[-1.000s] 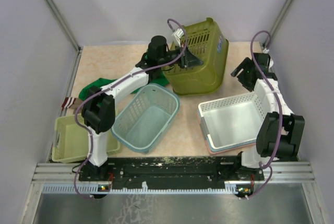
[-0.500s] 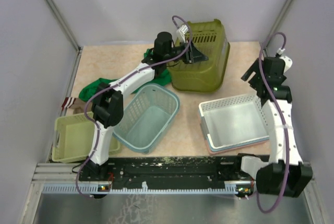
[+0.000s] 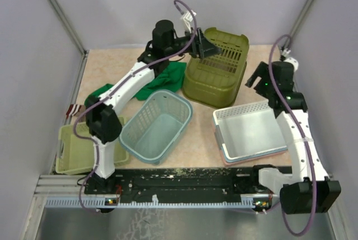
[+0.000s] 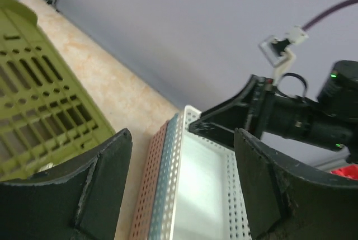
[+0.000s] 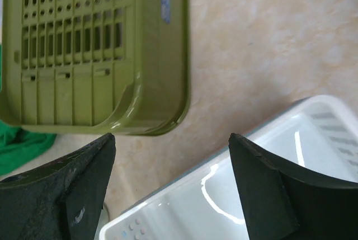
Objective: Turn the large container upside down
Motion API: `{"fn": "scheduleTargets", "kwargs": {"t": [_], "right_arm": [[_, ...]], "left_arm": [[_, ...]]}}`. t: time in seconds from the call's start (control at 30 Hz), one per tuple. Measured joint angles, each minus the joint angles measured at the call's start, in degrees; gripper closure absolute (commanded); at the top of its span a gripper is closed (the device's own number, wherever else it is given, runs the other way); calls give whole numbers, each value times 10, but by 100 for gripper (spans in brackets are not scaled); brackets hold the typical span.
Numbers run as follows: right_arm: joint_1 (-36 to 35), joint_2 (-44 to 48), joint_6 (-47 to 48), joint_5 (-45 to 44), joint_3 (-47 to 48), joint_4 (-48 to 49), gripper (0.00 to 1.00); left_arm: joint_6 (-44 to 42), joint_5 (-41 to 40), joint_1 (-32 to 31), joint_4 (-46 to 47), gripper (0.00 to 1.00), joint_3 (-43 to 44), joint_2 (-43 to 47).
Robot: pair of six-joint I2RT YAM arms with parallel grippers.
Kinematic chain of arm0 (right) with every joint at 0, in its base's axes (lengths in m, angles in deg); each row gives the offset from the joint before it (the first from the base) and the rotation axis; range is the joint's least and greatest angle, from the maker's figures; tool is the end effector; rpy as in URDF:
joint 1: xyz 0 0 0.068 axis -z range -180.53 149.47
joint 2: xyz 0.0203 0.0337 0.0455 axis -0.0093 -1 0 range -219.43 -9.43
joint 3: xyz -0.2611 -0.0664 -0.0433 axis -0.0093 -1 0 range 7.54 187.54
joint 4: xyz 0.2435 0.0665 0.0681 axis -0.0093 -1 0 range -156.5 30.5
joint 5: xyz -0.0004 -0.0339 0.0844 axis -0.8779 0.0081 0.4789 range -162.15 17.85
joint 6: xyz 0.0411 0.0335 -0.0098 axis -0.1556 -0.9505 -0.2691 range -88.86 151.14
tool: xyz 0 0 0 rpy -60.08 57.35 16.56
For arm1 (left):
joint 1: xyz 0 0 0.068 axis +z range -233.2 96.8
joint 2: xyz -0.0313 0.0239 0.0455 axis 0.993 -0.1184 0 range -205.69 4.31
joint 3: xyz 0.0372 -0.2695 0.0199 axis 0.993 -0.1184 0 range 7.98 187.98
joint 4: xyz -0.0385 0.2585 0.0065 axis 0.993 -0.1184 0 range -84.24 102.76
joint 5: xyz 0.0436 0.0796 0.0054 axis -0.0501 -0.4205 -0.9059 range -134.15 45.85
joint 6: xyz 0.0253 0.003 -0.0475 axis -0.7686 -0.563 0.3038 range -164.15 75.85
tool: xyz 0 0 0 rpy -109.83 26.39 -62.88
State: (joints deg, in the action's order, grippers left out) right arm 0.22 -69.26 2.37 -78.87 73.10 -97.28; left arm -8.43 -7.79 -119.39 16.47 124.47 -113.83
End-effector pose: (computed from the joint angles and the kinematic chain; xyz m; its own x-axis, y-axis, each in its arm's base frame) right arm 0.2177 -0.0071 0.3679 -0.4111 0.4835 -0.7728 0.3537 0.8659 0.3536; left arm 0.3860 -0.3085 0.4029 -0.5333 -0.1925 -0.8237 0.7911 0.2313 -0.5663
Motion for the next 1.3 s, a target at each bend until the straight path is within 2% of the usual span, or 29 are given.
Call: {"fn": "scheduleTargets", "kwargs": {"t": [0.13, 0.33, 0.47, 0.53, 0.6, 0.7, 0.93, 1.07, 1.3], "right_arm": [[-95, -49, -20, -37, 5, -4, 18], [-197, -124, -84, -111, 25, 10, 18], [-214, -181, -128, -128, 57, 9, 25], [-216, -220, -146, -143, 92, -2, 33], [-216, -253, -164, -162, 120, -12, 37], [-216, -266, -187, -177, 124, -26, 50], [-216, -261, -203, -188, 112, -21, 62], [-212, -261, -203, -184, 104, -8, 78], [-196, -258, -205, -176, 79, 12, 99]], "left_arm": [[-10, -12, 34, -21, 21, -98, 99], [-41, -26, 146, -61, 17, -257, 227], [-65, -30, 187, -84, 16, -377, 303], [-75, -29, 193, -99, 16, -417, 329], [-82, -25, 196, -105, 16, -441, 343], [-91, -17, 196, -108, 16, -462, 358], [-105, -1, 196, -111, 16, -468, 362], [-105, 8, 196, -110, 16, -474, 362], [-105, 17, 196, -106, 16, -495, 362]]}}
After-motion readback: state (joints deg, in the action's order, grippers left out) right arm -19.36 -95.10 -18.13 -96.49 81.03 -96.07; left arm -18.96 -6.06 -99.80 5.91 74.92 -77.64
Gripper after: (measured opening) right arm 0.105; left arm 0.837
